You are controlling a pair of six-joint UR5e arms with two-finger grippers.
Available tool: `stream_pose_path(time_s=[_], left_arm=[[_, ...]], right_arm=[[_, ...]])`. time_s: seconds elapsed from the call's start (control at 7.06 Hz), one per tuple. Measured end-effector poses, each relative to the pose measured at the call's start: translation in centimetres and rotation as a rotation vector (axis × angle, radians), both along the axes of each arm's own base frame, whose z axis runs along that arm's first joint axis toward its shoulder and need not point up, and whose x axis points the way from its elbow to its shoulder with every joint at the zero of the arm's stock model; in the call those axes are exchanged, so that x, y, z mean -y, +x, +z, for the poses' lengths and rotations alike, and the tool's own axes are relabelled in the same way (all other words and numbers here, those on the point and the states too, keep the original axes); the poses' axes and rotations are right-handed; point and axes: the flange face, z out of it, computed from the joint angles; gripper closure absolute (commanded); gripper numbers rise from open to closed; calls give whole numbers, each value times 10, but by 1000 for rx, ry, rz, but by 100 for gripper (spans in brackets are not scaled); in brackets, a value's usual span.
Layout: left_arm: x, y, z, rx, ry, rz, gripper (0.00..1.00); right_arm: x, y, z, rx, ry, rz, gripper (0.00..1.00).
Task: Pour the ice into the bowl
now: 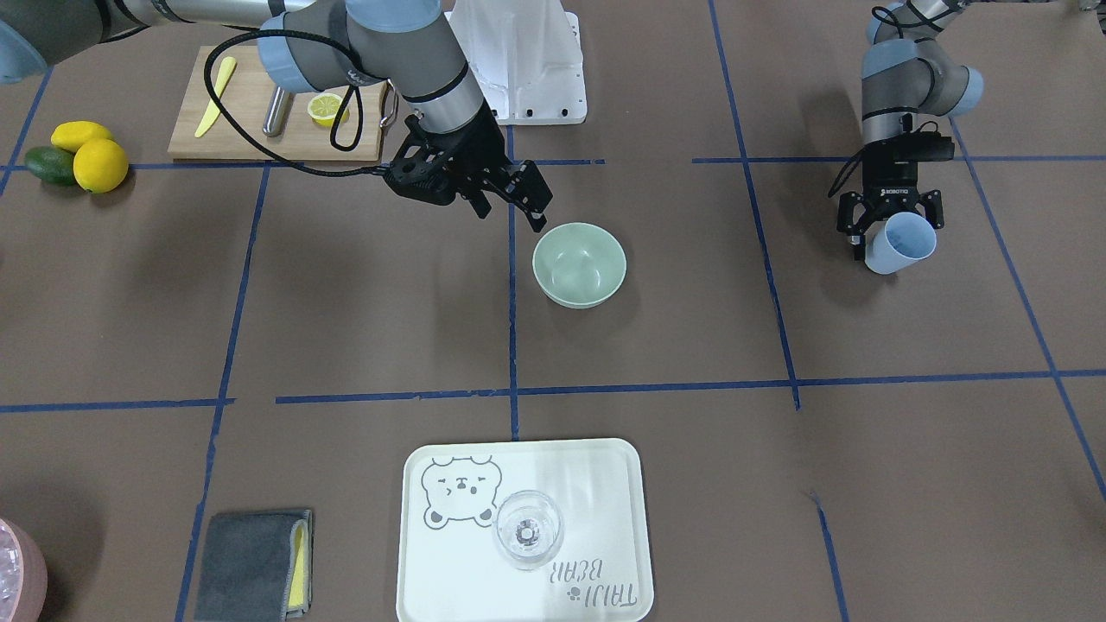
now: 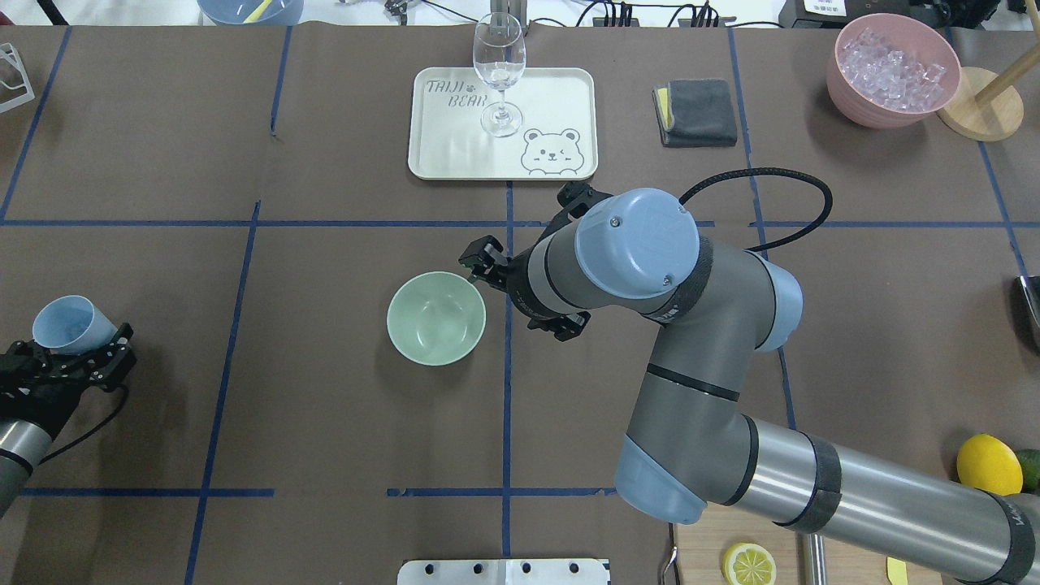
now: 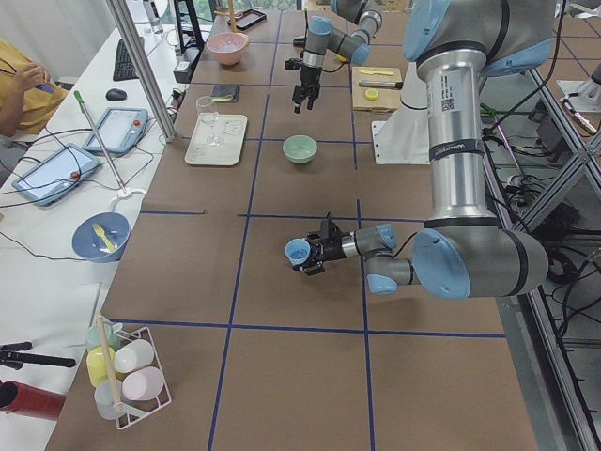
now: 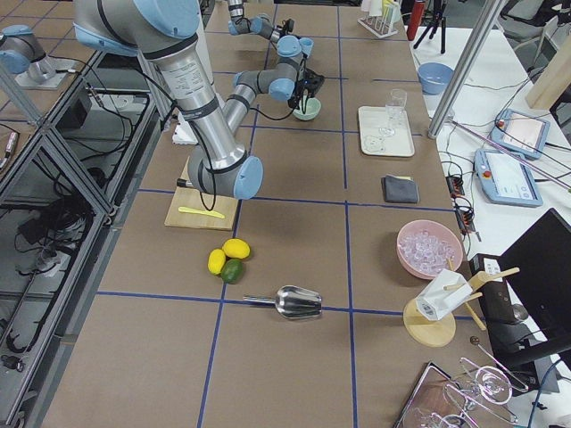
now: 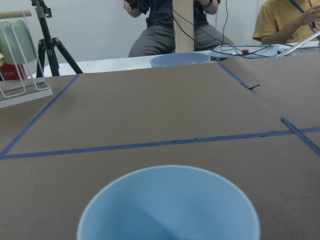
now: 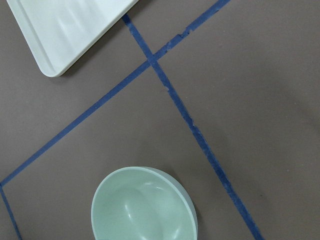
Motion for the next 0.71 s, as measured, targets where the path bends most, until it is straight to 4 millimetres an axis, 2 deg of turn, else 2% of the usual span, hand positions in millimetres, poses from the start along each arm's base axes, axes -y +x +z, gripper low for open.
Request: stream_pose_path(time_s=[0.14,0.28,0.42,0.57,0.71], left_arm=[[2,-1,3,3,-2,-7,24],[4,-3,4,3,-2,-13,55],[5,-4,4,3,-2,-15,82],[6,-5,3,3,0,-15,100],[8,-8,-3,-3,11,-16,100]], right_arm=[[0,0,1,-4,-2,0,0],[0,-1,1,-9,-4,-1,0],[-1,-1,1,-11,-5,-2,0],[-1,0,0,-11,-4,-2,0],[0,2,-1,-8,-3,0,0]])
